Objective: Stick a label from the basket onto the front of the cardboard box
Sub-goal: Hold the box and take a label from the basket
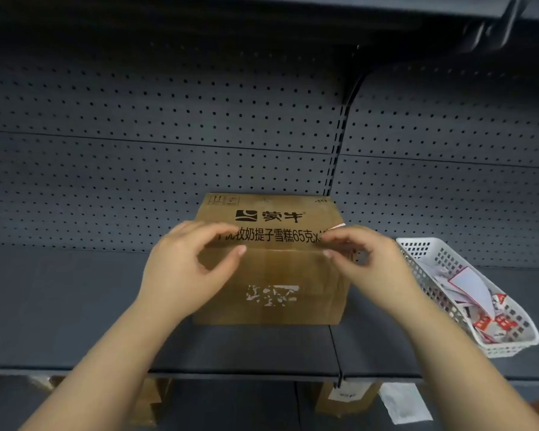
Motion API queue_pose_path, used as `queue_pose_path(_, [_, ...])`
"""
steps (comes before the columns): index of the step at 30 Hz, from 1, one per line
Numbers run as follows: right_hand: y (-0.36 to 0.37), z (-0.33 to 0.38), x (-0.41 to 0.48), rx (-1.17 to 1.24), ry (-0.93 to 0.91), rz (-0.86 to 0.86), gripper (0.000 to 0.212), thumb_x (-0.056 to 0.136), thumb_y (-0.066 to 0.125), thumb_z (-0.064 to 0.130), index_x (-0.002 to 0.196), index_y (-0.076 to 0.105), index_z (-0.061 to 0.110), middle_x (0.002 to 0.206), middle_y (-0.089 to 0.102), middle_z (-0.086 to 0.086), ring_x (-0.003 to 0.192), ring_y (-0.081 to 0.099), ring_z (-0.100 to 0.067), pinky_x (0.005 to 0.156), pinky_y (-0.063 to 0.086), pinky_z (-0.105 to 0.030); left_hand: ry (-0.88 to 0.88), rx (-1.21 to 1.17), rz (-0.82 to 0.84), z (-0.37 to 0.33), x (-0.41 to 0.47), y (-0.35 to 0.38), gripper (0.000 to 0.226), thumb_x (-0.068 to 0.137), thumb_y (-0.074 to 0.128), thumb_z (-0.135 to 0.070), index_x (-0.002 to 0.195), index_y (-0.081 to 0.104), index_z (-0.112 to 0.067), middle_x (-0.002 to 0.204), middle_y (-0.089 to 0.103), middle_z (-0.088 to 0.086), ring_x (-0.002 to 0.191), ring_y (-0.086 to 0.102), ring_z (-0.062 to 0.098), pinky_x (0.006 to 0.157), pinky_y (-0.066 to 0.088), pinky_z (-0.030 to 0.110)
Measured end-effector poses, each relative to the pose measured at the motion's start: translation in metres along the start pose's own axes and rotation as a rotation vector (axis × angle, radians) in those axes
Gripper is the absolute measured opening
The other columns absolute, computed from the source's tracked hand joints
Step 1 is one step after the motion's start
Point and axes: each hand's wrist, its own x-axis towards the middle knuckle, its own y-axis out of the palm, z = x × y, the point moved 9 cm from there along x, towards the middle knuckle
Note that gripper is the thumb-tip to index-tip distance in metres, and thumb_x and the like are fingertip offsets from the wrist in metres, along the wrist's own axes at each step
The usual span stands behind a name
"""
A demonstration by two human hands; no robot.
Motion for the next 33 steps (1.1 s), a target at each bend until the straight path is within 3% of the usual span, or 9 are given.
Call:
queue_pose_path(2, [-0.001, -0.014, 0.015, -0.067, 0.068, 0.019, 0.023, 0.08, 0.071, 0.014, 0.096, 0.07, 0.031, 0.097, 0.068, 0.017, 0.093, 0.059, 0.008, 0.082, 0.041, -0.003, -0.038, 0.036, 0.051, 0.013, 0.012, 0.008, 0.03, 0.077, 0.063, -0.048, 0.102, 0.069, -0.032, 0.094, 0.062, -0.021, 0.094, 0.052, 0.0, 0.079, 0.045, 0.025])
queue_pose_path(5, [0.001, -0.044, 0.038, -0.228, 0.141, 0.085, 0.018, 0.083, 0.068, 0.019, 0.099, 0.071, 0.028, 0.1, 0.07, 0.009, 0.094, 0.06, -0.004, 0.086, 0.044, -0.018, -0.03, 0.091, 0.174, 0.033, 0.027, 0.028, 0.038, 0.078, 0.058, -0.054, 0.108, 0.068, -0.033, 0.105, 0.068, -0.014, 0.105, 0.053, 0.007, 0.089, 0.047, 0.034])
queue_pose_path(10, [0.003, -0.066, 0.063, -0.342, 0.181, 0.144, 0.021, 0.087, 0.063, 0.018, 0.103, 0.071, 0.029, 0.105, 0.068, 0.014, 0.093, 0.058, -0.001, 0.078, 0.036, 0.001, -0.008, 0.054, 0.324, 0.057, 0.045, 0.052, 0.046, 0.078, 0.055, -0.06, 0.116, 0.064, -0.036, 0.118, 0.064, -0.016, 0.117, 0.049, 0.005, 0.101, 0.042, 0.038])
queue_pose_path(14, [0.013, -0.07, 0.072, -0.321, 0.153, 0.274, 0.024, 0.087, 0.063, 0.016, 0.106, 0.072, 0.028, 0.111, 0.067, 0.009, 0.104, 0.06, -0.003, 0.094, 0.044, -0.015, 0.001, 0.015, 0.4, 0.071, 0.05, 0.062, 0.049, 0.077, 0.048, -0.066, 0.118, 0.061, -0.043, 0.126, 0.059, -0.021, 0.124, 0.046, 0.005, 0.106, 0.037, 0.049])
queue_pose_path(17, [0.015, -0.07, 0.072, -0.267, 0.139, 0.324, 0.023, 0.085, 0.065, 0.014, 0.102, 0.074, 0.027, 0.112, 0.066, 0.006, 0.109, 0.056, 0.001, 0.093, 0.039, -0.006, 0.003, 0.023, 0.414, 0.074, 0.049, 0.065, 0.047, 0.078, 0.046, -0.067, 0.115, 0.062, -0.045, 0.128, 0.058, -0.021, 0.126, 0.045, 0.005, 0.105, 0.035, 0.052])
queue_pose_path(24, [0.01, -0.067, 0.073, -0.253, 0.103, 0.302, 0.012, 0.083, 0.068, 0.013, 0.09, 0.076, 0.019, 0.108, 0.07, 0.005, 0.105, 0.058, 0.002, 0.088, 0.036, -0.001, -0.004, 0.037, 0.411, 0.072, 0.048, 0.065, 0.047, 0.078, 0.044, -0.067, 0.114, 0.063, -0.044, 0.129, 0.057, -0.021, 0.126, 0.045, 0.007, 0.106, 0.032, 0.049])
queue_pose_path(30, [0.01, -0.067, 0.072, -0.291, 0.052, 0.29, 0.01, 0.087, 0.063, 0.015, 0.085, 0.068, 0.023, 0.106, 0.07, 0.006, 0.105, 0.061, -0.004, 0.094, 0.045, -0.022, -0.016, 0.036, 0.401, 0.07, 0.048, 0.064, 0.048, 0.076, 0.044, -0.067, 0.114, 0.063, -0.045, 0.126, 0.058, -0.024, 0.125, 0.044, 0.005, 0.104, 0.027, 0.044])
queue_pose_path(33, [0.005, -0.073, 0.069, -0.176, 0.098, 0.228, 0.02, 0.091, 0.056, 0.009, 0.08, 0.062, 0.025, 0.103, 0.071, 0.007, 0.103, 0.062, 0.002, 0.091, 0.045, -0.015, -0.01, 0.048, 0.395, 0.069, 0.048, 0.063, 0.047, 0.075, 0.045, -0.066, 0.113, 0.064, -0.045, 0.125, 0.057, -0.026, 0.124, 0.044, 0.004, 0.102, 0.025, 0.04])
